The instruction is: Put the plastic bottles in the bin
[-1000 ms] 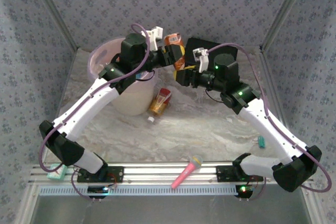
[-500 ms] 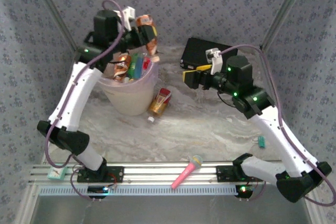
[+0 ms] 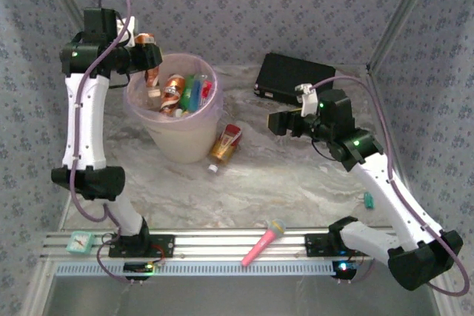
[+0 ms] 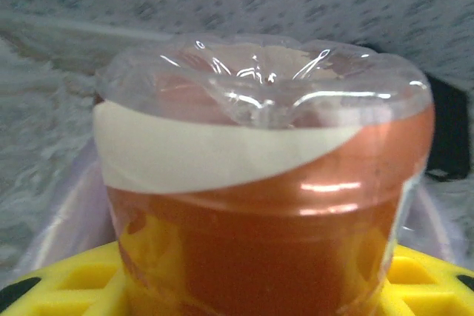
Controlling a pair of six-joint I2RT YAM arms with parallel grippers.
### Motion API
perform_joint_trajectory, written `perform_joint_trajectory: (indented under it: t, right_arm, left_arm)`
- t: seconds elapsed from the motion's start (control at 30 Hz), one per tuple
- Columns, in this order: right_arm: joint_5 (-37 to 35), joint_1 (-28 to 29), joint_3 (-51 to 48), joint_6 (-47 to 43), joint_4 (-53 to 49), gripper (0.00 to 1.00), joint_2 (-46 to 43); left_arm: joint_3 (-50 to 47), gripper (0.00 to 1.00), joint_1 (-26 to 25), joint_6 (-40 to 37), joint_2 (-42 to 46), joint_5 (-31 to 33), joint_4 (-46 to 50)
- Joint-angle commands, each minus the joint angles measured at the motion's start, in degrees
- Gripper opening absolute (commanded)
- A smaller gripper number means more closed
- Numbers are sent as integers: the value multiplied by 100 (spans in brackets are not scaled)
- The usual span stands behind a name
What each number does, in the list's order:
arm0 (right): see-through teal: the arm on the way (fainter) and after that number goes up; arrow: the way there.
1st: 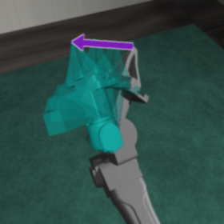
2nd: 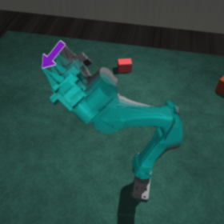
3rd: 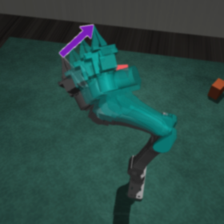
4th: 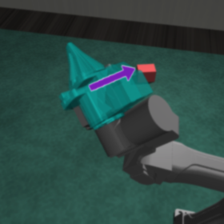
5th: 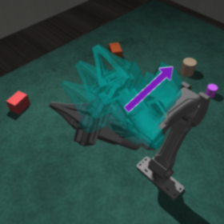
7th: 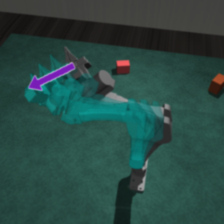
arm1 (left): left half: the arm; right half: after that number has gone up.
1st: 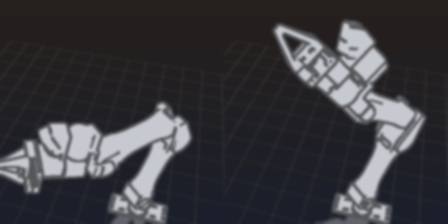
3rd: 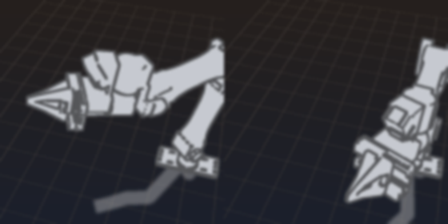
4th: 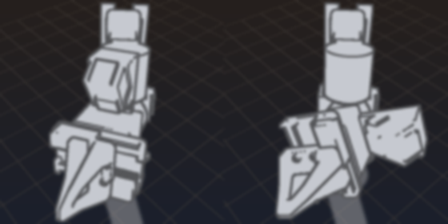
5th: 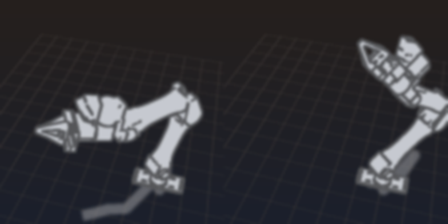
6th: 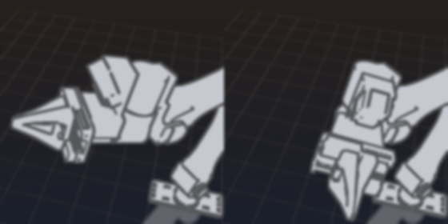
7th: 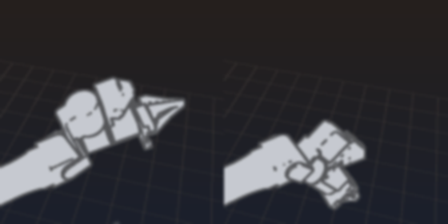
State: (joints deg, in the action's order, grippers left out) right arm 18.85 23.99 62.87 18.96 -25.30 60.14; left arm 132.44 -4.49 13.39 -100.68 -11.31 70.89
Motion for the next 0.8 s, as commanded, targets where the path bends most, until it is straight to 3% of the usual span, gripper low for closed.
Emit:
perform_joint_trajectory:
  t: [0.0,0.23,0.43,0.57,0.63,0.77]
  right_arm:
    - [40,-68,-131,-81,-50,84,-142]
    - [84,-147,-219,-32,-19,83,-170]
    - [136,-156,-231,24,60,83,-92]
    - [154,-152,-231,55,95,83,-49]
    - [162,-150,-232,55,104,83,-37]
    - [187,-163,-242,55,143,83,21]
  left_arm:
    - [327,37,36,-440,-319,493,777]
    - [468,40,-6,-650,-686,953,1228]
    - [597,72,-137,-654,-653,839,1037]
    - [795,84,-184,-631,-512,994,786]
    - [866,85,-216,-633,-408,1078,672]
    - [756,74,-337,-775,-208,1394,384]
